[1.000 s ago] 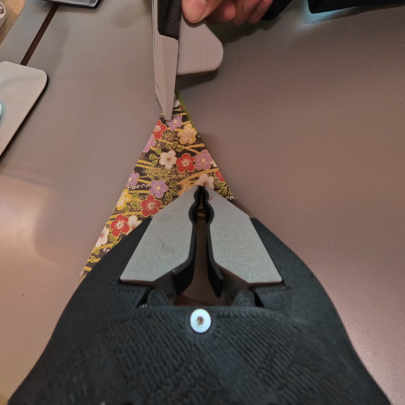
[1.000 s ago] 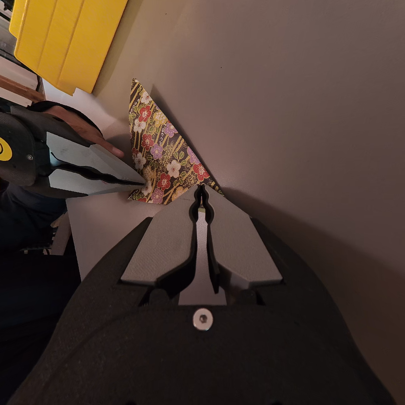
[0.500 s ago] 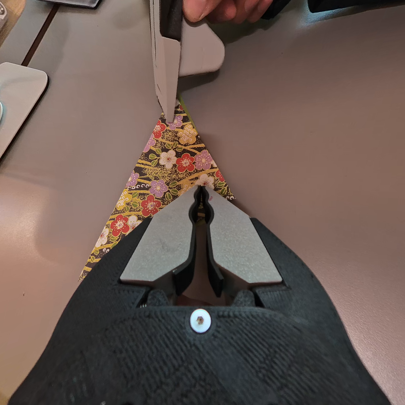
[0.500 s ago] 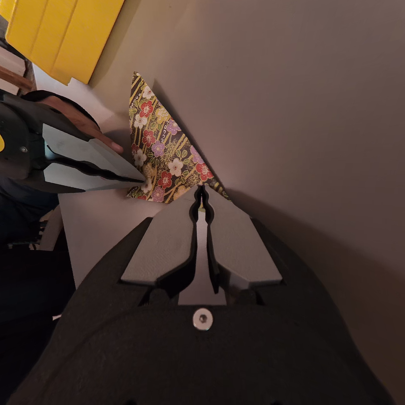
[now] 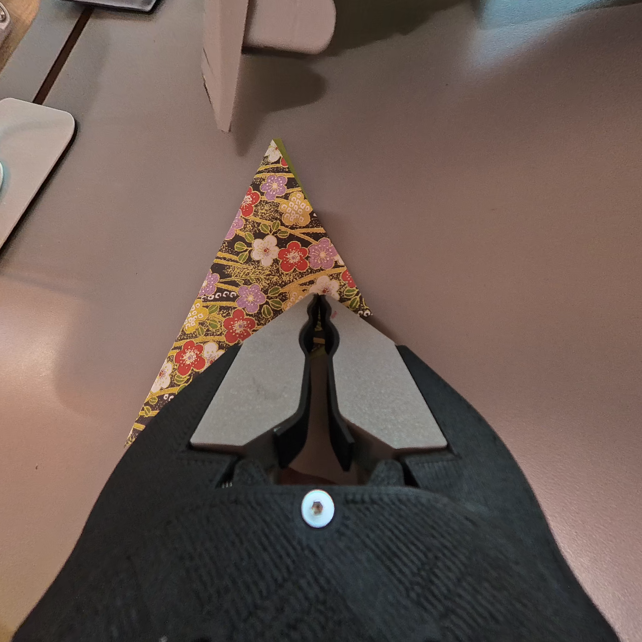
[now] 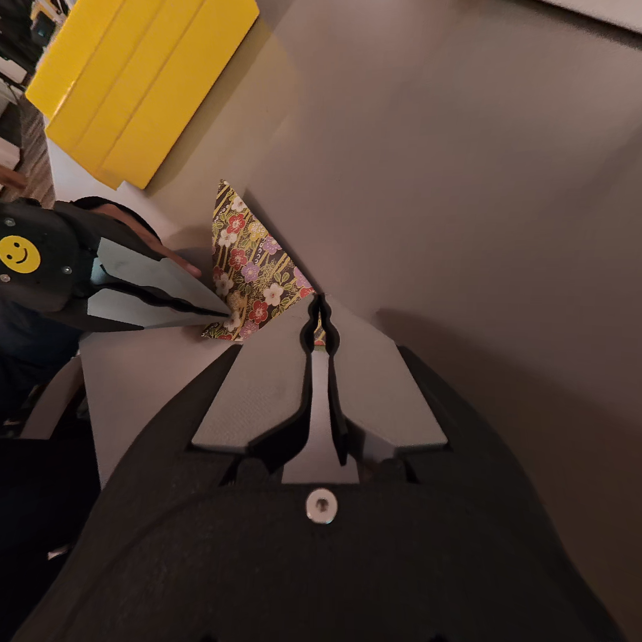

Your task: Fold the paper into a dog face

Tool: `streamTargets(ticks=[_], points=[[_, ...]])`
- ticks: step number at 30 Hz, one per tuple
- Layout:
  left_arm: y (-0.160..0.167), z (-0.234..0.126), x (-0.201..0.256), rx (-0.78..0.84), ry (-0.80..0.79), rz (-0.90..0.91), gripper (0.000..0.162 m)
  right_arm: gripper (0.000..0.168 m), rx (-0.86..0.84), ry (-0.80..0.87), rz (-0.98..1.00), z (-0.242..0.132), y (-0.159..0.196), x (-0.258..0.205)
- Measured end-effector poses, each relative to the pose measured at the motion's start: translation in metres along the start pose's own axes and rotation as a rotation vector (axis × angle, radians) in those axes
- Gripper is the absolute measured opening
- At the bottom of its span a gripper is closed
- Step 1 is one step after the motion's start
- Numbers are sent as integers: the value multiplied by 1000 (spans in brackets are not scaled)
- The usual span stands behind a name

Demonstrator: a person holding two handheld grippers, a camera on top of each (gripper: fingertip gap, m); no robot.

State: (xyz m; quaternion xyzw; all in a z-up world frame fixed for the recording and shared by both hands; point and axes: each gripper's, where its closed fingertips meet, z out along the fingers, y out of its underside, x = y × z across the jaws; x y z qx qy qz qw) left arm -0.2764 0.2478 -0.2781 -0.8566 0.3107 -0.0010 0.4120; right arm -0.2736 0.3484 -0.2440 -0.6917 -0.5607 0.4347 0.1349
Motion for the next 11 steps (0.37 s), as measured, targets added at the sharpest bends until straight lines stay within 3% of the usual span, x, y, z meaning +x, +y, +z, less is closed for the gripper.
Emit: streamTargets(ticks=[1, 2, 11], points=[[0, 0, 0, 0, 0, 0, 0, 6, 9, 22, -4, -1, -2, 2], [0, 0, 0, 0, -1, 1, 0, 26, 16, 54, -10, -2, -4, 6], [0, 0, 0, 0, -2, 2, 0, 43, 55, 226, -124, -9, -14, 20]])
